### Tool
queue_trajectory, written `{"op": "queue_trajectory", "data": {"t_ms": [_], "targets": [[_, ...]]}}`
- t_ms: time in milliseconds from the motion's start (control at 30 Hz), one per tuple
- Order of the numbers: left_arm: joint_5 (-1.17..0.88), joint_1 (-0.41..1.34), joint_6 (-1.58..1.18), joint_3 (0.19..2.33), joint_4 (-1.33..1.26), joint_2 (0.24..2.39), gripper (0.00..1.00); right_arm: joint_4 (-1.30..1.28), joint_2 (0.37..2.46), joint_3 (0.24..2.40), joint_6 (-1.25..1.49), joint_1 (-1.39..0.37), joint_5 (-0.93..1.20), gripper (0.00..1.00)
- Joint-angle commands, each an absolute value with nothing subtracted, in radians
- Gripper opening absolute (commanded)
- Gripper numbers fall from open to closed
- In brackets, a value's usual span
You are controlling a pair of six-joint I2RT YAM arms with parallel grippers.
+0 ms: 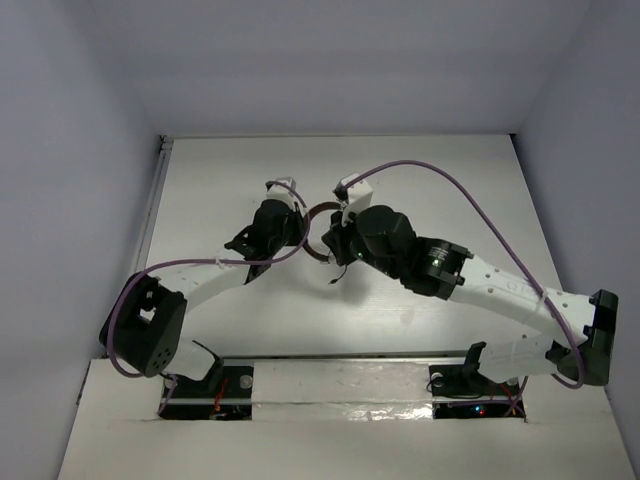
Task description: Wrap the headphones
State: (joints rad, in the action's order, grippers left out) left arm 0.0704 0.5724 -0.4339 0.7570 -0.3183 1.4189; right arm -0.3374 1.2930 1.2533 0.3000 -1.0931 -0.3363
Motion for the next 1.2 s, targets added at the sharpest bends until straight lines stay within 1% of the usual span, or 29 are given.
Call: {"op": "queue_trajectory", "data": {"t_ms": [0,33,133,233,300,333,367,433,533,633,700,767,800,933,1033,1067,1167], "targets": [[-0.011,0.618,-0.397,0.750,-0.397,1.390,0.00,-0.290,1.247,1.230,0.271,-1.022,-0.280,0.00],[0.027,0.618,-0.411,0.759,-0.384,1.393,0.00,-0.299,1.249,1.235,0.284,-1.022,-0.255,0.00],[0.021,0.604,-0.486,0.799,-0.351,1.397,0.00,-0.322,1.250,1.255,0.288,-1.022,-0.198,0.00],[0.022,0.565,-0.549,0.863,-0.327,1.407,0.00,-0.315,1.210,1.195,0.295,-1.034,-0.126,0.00],[0.006,0.532,-0.572,0.899,-0.319,1.423,0.00,-0.279,1.171,1.111,0.311,-1.045,-0.062,0.00],[-0.006,0.519,-0.584,0.923,-0.327,1.430,0.00,-0.275,1.140,1.086,0.330,-1.055,-0.048,0.00],[-0.076,0.505,-0.616,0.931,-0.340,1.433,0.00,-0.269,1.131,1.065,0.336,-1.055,-0.041,0.00],[-0.129,0.482,-0.650,0.955,-0.379,1.447,0.00,-0.255,1.118,1.007,0.351,-1.066,-0.034,0.00],[-0.138,0.471,-0.684,1.000,-0.393,1.463,0.00,-0.218,1.141,0.973,0.374,-1.080,-0.008,0.00],[-0.127,0.494,-0.667,1.047,-0.373,1.492,0.00,-0.189,1.201,1.002,0.374,-1.121,0.023,0.00],[-0.127,0.503,-0.658,1.060,-0.364,1.522,0.00,-0.186,1.262,1.077,0.365,-1.135,0.046,0.00],[-0.130,0.514,-0.657,1.062,-0.370,1.538,0.00,-0.192,1.311,1.162,0.350,-1.147,0.072,0.00],[-0.144,0.514,-0.658,1.060,-0.383,1.555,0.00,-0.201,1.357,1.187,0.345,-1.147,0.090,0.00],[-0.193,0.523,-0.650,1.031,-0.425,1.572,0.00,-0.186,1.428,1.259,0.341,-1.157,0.133,0.00],[-0.230,0.537,-0.635,0.999,-0.449,1.572,0.00,-0.160,1.427,1.266,0.327,-1.157,0.091,0.00],[-0.283,0.537,-0.637,0.985,-0.480,1.571,0.00,-0.155,1.424,1.266,0.322,-1.157,0.075,0.00],[-0.343,0.537,-0.626,0.933,-0.502,1.560,0.00,-0.153,1.399,1.255,0.307,-1.157,-0.023,0.00]]}}
